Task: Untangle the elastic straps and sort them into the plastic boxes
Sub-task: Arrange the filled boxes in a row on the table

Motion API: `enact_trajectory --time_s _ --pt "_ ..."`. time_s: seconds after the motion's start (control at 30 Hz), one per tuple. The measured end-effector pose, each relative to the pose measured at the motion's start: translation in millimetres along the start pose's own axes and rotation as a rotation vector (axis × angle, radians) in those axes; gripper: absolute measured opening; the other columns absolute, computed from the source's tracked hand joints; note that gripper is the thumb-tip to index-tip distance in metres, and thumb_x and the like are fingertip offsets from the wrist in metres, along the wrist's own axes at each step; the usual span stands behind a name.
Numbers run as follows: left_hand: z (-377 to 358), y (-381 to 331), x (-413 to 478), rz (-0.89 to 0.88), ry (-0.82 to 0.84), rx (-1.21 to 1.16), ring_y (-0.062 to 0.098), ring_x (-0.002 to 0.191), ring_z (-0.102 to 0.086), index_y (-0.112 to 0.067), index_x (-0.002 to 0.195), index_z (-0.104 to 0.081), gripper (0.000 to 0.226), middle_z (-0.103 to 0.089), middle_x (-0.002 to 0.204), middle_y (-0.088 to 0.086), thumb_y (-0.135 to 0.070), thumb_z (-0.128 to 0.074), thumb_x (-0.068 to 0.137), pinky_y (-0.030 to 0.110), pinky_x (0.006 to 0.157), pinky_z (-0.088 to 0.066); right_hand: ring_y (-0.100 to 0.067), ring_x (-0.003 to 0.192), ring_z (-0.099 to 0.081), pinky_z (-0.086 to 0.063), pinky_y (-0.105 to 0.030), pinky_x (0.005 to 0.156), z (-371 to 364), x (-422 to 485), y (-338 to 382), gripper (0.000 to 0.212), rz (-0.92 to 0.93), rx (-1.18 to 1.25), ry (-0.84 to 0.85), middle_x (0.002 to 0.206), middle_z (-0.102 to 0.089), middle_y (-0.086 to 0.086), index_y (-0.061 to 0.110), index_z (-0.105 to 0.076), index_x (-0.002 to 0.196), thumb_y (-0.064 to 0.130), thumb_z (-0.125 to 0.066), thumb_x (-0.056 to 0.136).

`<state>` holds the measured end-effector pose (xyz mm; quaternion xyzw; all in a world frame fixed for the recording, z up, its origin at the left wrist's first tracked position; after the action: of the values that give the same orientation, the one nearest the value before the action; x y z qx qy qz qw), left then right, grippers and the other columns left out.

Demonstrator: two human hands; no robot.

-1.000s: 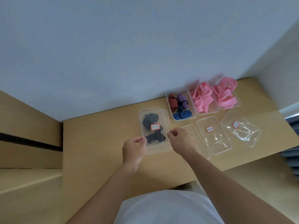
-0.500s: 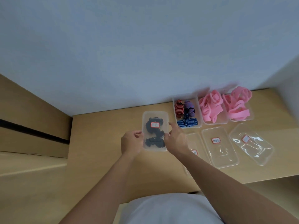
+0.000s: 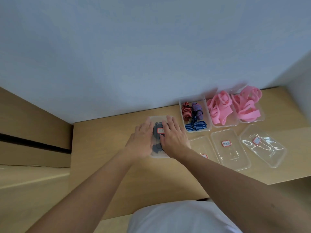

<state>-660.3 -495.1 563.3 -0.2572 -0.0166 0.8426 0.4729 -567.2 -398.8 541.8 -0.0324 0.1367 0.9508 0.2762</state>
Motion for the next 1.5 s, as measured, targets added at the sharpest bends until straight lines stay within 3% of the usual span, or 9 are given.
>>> enact_trajectory --time_s 0.13,0.23,0.3,0.53,0.73,0.9,1.07,1.27,1.5 --pt "2.9 7.8 11.5 -0.066 0.223 0.118 0.033 0.157 0.002 -0.02 0.162 0.006 0.12 0.022 0.168 -0.009 -0.061 -0.072 0.081 0.059 0.116 -0.033 -0.03 0.156 0.002 -0.025 -0.051 0.118 -13.1 0.2 1.9 0.065 -0.019 -0.034 0.039 0.169 -0.005 -0.012 0.011 -0.022 0.158 0.049 -0.024 0.105" --pt "3.9 10.9 11.8 -0.101 0.272 0.196 0.032 0.155 -0.001 -0.021 0.162 0.007 0.15 0.018 0.168 -0.007 -0.076 -0.082 0.055 0.059 0.116 -0.031 -0.03 0.156 0.003 -0.024 -0.054 0.118 -15.5 -2.6 0.5 0.066 -0.013 -0.058 0.045 0.169 -0.003 -0.011 0.016 -0.019 0.158 0.052 -0.022 0.103" --pt "2.4 7.4 12.1 -0.114 0.224 0.256 0.033 0.154 -0.007 -0.018 0.162 0.004 0.156 0.015 0.167 -0.003 -0.077 -0.084 0.048 0.057 0.117 -0.031 -0.03 0.156 0.001 -0.026 -0.055 0.116 -13.7 -1.5 0.0 0.068 -0.002 -0.075 0.044 0.168 -0.005 -0.011 0.018 -0.021 0.158 0.054 -0.022 0.101" --pt "-15.6 7.8 12.8 -0.11 0.176 0.192 0.036 0.156 0.0 -0.02 0.162 0.013 0.159 0.034 0.163 -0.004 -0.078 -0.083 0.049 0.055 0.124 -0.02 -0.027 0.155 -0.007 -0.032 -0.052 0.111 -11.6 -1.5 -4.8 0.071 0.022 0.054 -0.015 0.167 -0.015 -0.009 0.021 -0.033 0.153 0.058 -0.034 0.093" --pt "-36.3 5.2 10.2 -0.1 0.033 0.033 0.032 0.157 0.002 -0.021 0.162 0.014 0.148 0.041 0.161 -0.008 -0.104 -0.046 0.055 0.057 0.125 -0.013 -0.028 0.156 0.006 -0.022 -0.051 0.12 -19.3 1.2 -8.6 0.081 0.004 0.041 -0.004 0.169 0.001 -0.012 0.014 -0.025 0.157 0.064 -0.029 0.093" --pt "-51.1 5.2 4.6 -0.092 -0.137 0.016 0.032 0.157 -0.005 -0.022 0.162 0.011 0.141 0.035 0.164 -0.003 -0.106 -0.035 0.059 0.056 0.124 -0.018 -0.017 0.155 0.013 -0.028 -0.046 0.12 -18.9 1.8 -12.7 0.086 0.03 0.179 -0.009 0.17 0.0 -0.002 0.01 -0.025 0.157 0.062 -0.035 0.089" --pt "-49.6 6.1 5.0 -0.075 -0.141 0.032 0.033 0.157 -0.006 -0.02 0.163 0.006 0.142 0.033 0.166 -0.002 -0.106 -0.034 0.058 0.056 0.125 -0.015 -0.02 0.156 0.007 -0.03 -0.045 0.119 -18.0 3.5 -9.5 0.082 0.016 0.118 -0.031 0.17 -0.004 -0.004 0.012 -0.026 0.157 0.063 -0.032 0.093" --pt "-49.4 5.7 5.2 -0.074 -0.093 0.034 0.029 0.158 0.01 -0.019 0.162 0.012 0.144 0.04 0.162 -0.004 -0.106 -0.034 0.058 0.057 0.126 -0.007 -0.027 0.155 0.013 -0.022 -0.054 0.12 -21.9 6.2 -8.6 0.082 -0.012 -0.092 0.045 0.168 0.012 -0.01 0.015 -0.012 0.16 0.066 -0.017 0.096" --pt "-49.5 5.8 2.2 -0.051 -0.108 0.053 0.035 0.157 0.002 -0.021 0.163 0.011 0.144 0.038 0.163 -0.003 -0.107 -0.032 0.055 0.06 0.124 -0.01 -0.025 0.156 0.009 -0.024 -0.052 0.118 -20.3 5.6 -8.7 0.079 -0.013 -0.071 0.035 0.169 0.006 -0.008 0.018 -0.015 0.16 0.065 -0.022 0.096"
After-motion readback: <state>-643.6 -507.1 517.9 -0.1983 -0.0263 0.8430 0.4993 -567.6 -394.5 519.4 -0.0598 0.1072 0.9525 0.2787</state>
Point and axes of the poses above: each hand's wrist, its own x-axis towards the middle knuckle, its own z-axis out of the back of the hand, y = z × x, the point moved 6 cm from there along x, towards the middle knuckle
